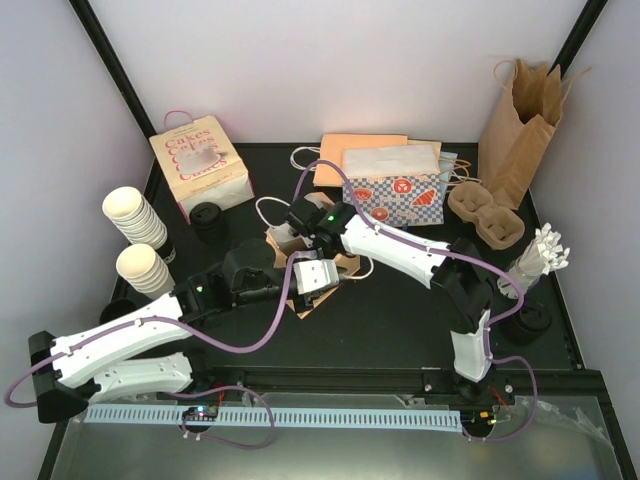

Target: Pack the takeout coffee

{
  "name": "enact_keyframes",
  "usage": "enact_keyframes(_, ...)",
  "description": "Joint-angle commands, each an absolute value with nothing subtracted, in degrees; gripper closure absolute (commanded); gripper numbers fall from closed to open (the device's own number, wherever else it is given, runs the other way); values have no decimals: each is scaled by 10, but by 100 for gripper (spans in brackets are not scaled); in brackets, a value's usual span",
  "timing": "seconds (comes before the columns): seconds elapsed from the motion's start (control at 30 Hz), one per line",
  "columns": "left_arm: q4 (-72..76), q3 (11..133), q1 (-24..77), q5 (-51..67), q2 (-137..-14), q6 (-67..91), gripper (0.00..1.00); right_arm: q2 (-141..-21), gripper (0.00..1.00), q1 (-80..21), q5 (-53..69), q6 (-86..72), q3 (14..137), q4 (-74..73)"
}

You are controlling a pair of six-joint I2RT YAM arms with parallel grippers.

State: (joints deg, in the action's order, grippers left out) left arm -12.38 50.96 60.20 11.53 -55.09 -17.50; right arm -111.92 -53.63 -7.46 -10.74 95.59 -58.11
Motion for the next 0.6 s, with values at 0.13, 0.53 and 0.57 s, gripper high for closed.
enact_keyframes(0.13, -161, 598, 609, 63, -513, -121, 58, -1131, 76, -541, -66, -105, 928, -592)
enact_keyframes(0.53, -296, 702, 558, -53, -500, -33, 38, -1126, 76, -542, -67, -103, 923, -587)
enact_keyframes(0.57, -306, 705, 547, -53, -501, -29, 38, -1126, 76, -542, -67, -103, 924, -586)
